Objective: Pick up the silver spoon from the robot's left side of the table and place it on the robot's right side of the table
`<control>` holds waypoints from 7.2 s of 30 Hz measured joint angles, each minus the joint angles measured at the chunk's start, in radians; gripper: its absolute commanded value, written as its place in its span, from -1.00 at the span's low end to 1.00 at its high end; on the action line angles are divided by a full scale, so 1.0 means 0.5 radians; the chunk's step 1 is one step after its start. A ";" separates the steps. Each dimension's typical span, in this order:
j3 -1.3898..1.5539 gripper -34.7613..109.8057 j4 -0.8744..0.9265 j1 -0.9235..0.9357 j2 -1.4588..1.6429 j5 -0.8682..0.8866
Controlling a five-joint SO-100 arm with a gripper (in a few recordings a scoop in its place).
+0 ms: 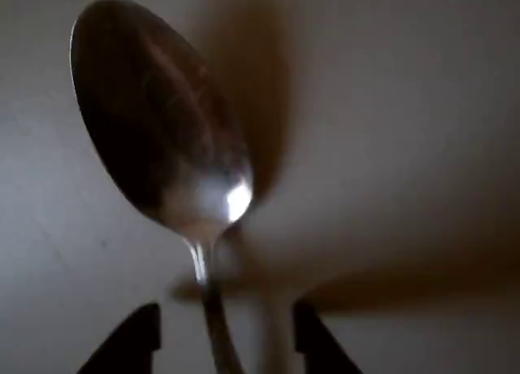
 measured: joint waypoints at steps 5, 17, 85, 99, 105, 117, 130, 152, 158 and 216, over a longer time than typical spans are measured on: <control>-0.018 -0.45 0.000 0.003 -0.003 0.000; -0.114 -0.54 0.018 0.025 -0.061 -0.028; 3.608 -0.54 -1.933 2.427 1.991 -1.942; 3.617 0.01 -2.212 2.454 1.896 -1.976; 3.626 -0.04 -1.798 2.448 2.221 -2.102; 3.896 -0.55 -1.129 1.896 4.467 -1.292; 4.878 -0.54 -0.604 1.279 5.844 1.086; 6.029 -0.54 -0.939 1.605 5.900 1.019; 6.029 -0.54 -0.939 1.605 5.900 1.019; 6.029 -0.54 -0.939 1.605 5.900 1.019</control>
